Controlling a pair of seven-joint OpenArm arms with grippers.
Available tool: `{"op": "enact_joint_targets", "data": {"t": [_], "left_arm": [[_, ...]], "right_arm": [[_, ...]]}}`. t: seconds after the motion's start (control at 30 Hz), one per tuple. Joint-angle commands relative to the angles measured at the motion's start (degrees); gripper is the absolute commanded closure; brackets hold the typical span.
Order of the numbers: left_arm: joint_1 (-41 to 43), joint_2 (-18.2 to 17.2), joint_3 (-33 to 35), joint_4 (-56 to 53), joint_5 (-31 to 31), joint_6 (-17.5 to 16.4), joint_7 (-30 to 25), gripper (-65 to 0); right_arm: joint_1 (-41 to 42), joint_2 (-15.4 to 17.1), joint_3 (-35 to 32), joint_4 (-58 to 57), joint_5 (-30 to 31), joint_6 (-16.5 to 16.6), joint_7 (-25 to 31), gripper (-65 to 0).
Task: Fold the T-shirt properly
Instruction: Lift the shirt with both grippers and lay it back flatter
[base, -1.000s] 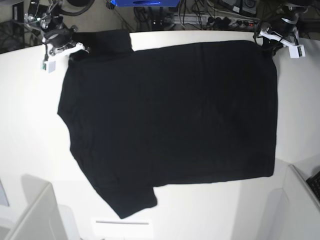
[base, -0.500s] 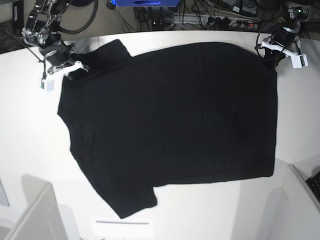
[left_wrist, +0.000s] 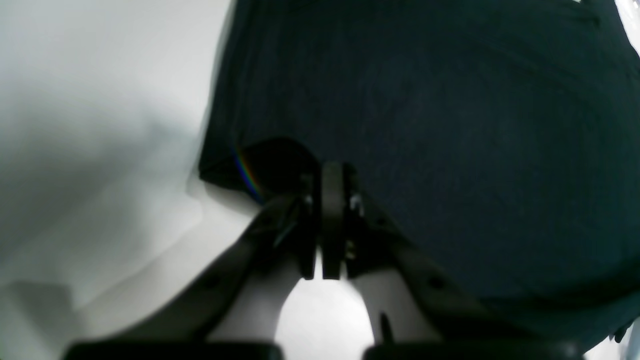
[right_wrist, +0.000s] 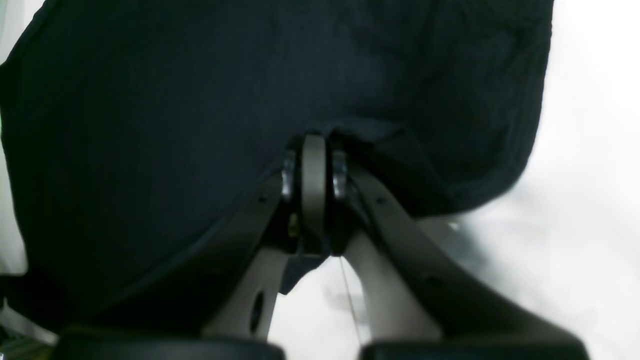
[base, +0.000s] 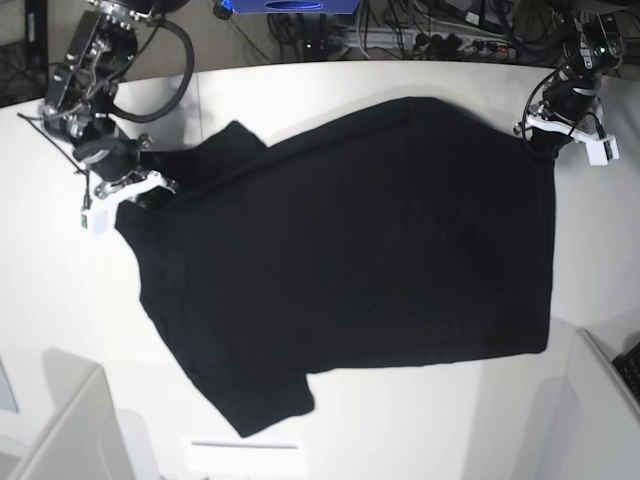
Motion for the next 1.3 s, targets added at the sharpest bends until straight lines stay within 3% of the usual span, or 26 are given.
{"op": "enact_joint_targets", "data": {"t": [0.0, 0.2, 0.33, 0.57, 0.67, 1.03, 1.13, 1.27], "left_arm": [[-0.3, -0.7, -0.5, 0.8, -0.4, -0.3, -0.9, 0.0], [-2.0, -0.7, -0.5, 0.6, -0.4, 0.1, -0.9, 0.0], [-3.1, -0.8, -0.2, 0.5, -0.4, 2.4, -0.9, 0.0], [-6.0, -0.9, -0.2, -1.2, -0.4, 2.5, -0.9, 0.0], [-6.6, -0.9, -0.2, -3.0, -0.4, 2.5, -0.9, 0.0], [-10.3, -0.9, -0.3, -6.9, 0.3, 2.7, -0.8, 0.0], [-11.3, -0.8, -0.2, -6.8, 3.8, 5.7, -0.8, 0.0], [-12.4, -0.8, -0.2, -6.7, 3.9, 5.8, -0.8, 0.0]], "right_arm": [[1.1, 0.4, 0.0, 0.1, 0.9, -0.1, 1.0, 0.0], [4.1, 0.5, 0.0, -2.6, 0.9, -0.1, 1.0, 0.0], [6.9, 1.3, -2.5, -6.7, 0.9, -0.1, 1.2, 0.0], [12.1, 1.9, -4.9, -11.7, 0.9, -0.5, 1.5, 0.0], [13.7, 1.9, -5.1, -13.0, 0.9, -2.8, 1.5, 0.0], [18.8, 2.1, -5.2, -19.9, 0.9, -3.0, 3.2, 0.0], [19.7, 3.1, -5.2, -22.2, 0.9, -3.0, 4.3, 0.0], [20.7, 3.2, -5.1, -23.5, 0.9, -3.0, 4.8, 0.0]]}}
